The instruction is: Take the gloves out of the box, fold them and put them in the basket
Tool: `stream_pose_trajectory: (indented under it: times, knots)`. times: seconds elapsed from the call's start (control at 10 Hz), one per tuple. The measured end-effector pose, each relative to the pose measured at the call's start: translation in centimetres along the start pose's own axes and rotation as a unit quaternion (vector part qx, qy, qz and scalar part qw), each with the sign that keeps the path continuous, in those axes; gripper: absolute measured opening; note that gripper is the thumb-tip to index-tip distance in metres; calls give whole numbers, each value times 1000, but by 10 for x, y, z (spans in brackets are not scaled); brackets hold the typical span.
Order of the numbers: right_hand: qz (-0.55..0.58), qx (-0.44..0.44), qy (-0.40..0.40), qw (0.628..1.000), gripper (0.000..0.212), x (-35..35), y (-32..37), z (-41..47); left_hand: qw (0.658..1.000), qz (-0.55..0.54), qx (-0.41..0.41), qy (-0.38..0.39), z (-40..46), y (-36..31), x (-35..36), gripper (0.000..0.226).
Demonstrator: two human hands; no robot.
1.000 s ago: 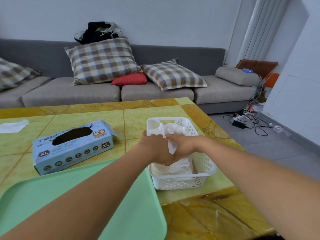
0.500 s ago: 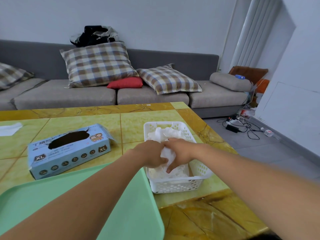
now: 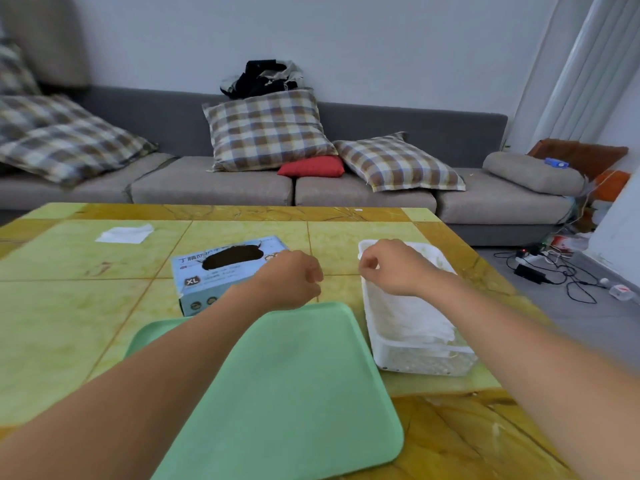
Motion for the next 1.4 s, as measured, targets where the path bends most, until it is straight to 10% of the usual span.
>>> stream_pose_trajectory:
  times: [0.2,0.4,0.7,1.0,1.4]
  knots:
    - [-126,86,0,988,37,30,36,2,978,97,-121,-137,-15,72,-15,46]
    - [-156,35,-24,987,28,55,30,4,954,218,-195,-71,-14,140,-7,61]
    - [-134,-84,35,987,91,43,-13,7,978,160,-107,-83,-2,179,-14,76]
    - [9,-87,-26,996,43,34,-53,32,987,110,-90,-79,1,178,-18,74]
    - [-78,-45,10,996,66,25,8,38,981,77,-115,-138,-8,144,-29,81]
Point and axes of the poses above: each hand's wrist, its own z-axis towards the middle knuckle, its own x-axis out of the palm, y = z × x, the point moved 3 cm from there along z, towards the middle knuckle, and after that the axes turned 13 degrees about -x, right-handed, at the moved point
